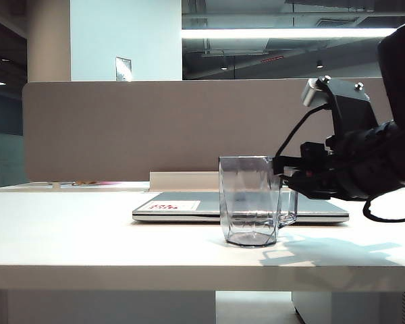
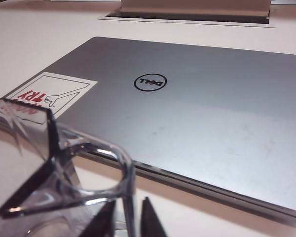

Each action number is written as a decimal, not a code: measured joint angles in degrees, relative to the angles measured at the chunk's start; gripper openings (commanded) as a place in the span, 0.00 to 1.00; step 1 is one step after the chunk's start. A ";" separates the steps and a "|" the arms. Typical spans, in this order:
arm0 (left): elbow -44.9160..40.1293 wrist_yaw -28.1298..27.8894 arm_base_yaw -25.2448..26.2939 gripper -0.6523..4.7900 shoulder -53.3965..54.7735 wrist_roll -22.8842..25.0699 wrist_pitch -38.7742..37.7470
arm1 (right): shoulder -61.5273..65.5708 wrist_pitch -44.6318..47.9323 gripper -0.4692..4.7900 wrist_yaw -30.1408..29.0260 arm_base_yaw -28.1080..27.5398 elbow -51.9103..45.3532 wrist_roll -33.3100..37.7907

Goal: Pick up the water cup and place it on the side of the laptop close to you.

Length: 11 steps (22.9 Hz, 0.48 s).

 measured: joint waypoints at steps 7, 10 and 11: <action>0.00 0.09 0.00 0.11 0.00 0.00 -0.02 | 0.00 0.02 0.29 0.85 0.55 -0.52 -1.09; 0.00 0.11 0.00 0.11 0.00 -0.02 0.00 | 0.00 0.07 0.31 2.21 0.55 -1.66 -1.09; 0.00 0.13 0.00 0.11 0.00 0.00 0.00 | -0.02 0.11 0.31 2.47 0.55 -1.95 -1.09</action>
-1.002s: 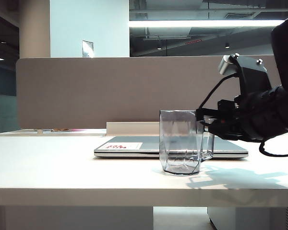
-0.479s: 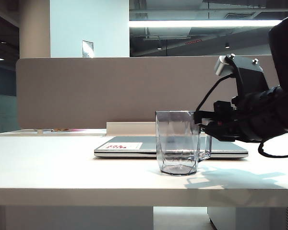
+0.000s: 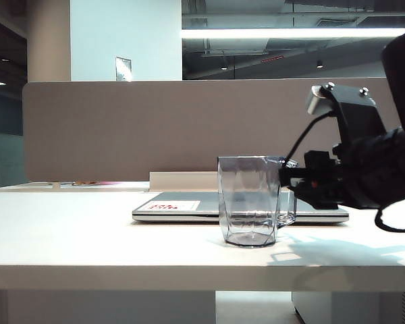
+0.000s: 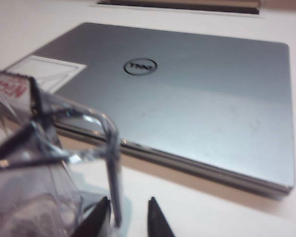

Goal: Pick up the water cup and place it on the side of the laptop close to you.

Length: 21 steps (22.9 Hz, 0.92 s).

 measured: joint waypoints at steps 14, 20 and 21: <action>0.00 0.00 0.00 0.11 0.02 0.00 -0.02 | -1.11 11.10 0.11 0.15 0.00 -6.80 0.00; 0.00 0.00 0.00 0.11 0.04 0.00 -0.02 | -1.55 13.27 0.08 0.31 0.00 -9.25 -0.02; 0.00 0.00 0.00 0.11 0.04 0.00 -0.02 | -2.56 13.31 0.08 1.57 0.00 -10.01 -0.04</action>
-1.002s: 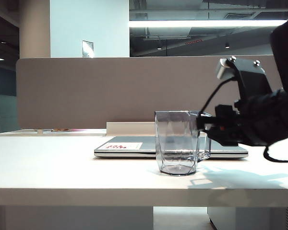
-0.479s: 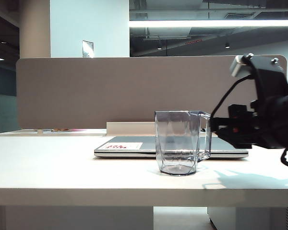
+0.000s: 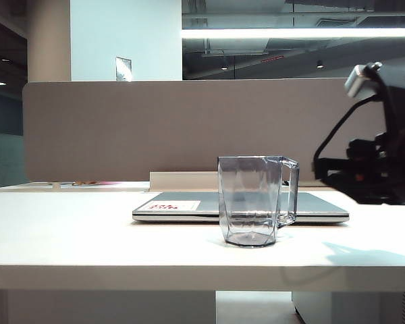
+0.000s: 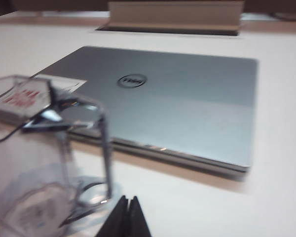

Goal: Pick up the water cup and place it on the side of the laptop close to you.

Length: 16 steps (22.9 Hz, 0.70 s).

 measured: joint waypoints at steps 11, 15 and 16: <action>0.00 0.00 0.00 0.11 0.00 0.00 0.00 | -7.72 0.13 0.08 7.82 -6.27 -2.75 -2.47; 0.00 0.00 0.00 0.11 0.00 0.00 0.00 | -10.75 0.11 0.08 7.80 -9.73 -4.81 -2.56; 0.00 0.00 0.00 0.11 0.00 0.00 0.00 | -11.96 0.02 0.08 7.78 -10.80 -5.66 -2.56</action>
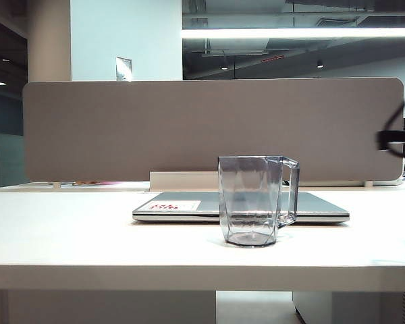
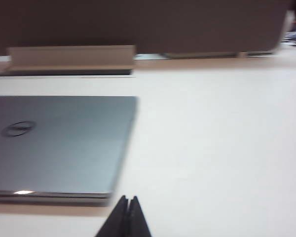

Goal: Pick up the water cup and place it on the side of the laptop close to you.

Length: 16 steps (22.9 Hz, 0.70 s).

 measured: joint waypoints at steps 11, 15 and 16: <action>0.00 0.02 0.00 0.11 -0.02 0.00 0.00 | -16.33 -15.39 0.08 -3.85 -6.08 -1.31 2.40; 0.00 0.02 0.00 0.11 -0.02 0.00 0.00 | -23.12 -19.71 0.08 -4.17 -6.08 -1.29 2.43; 0.00 0.02 0.00 0.11 -0.04 0.00 0.00 | -25.11 -21.84 0.08 -4.17 -6.08 -1.29 2.43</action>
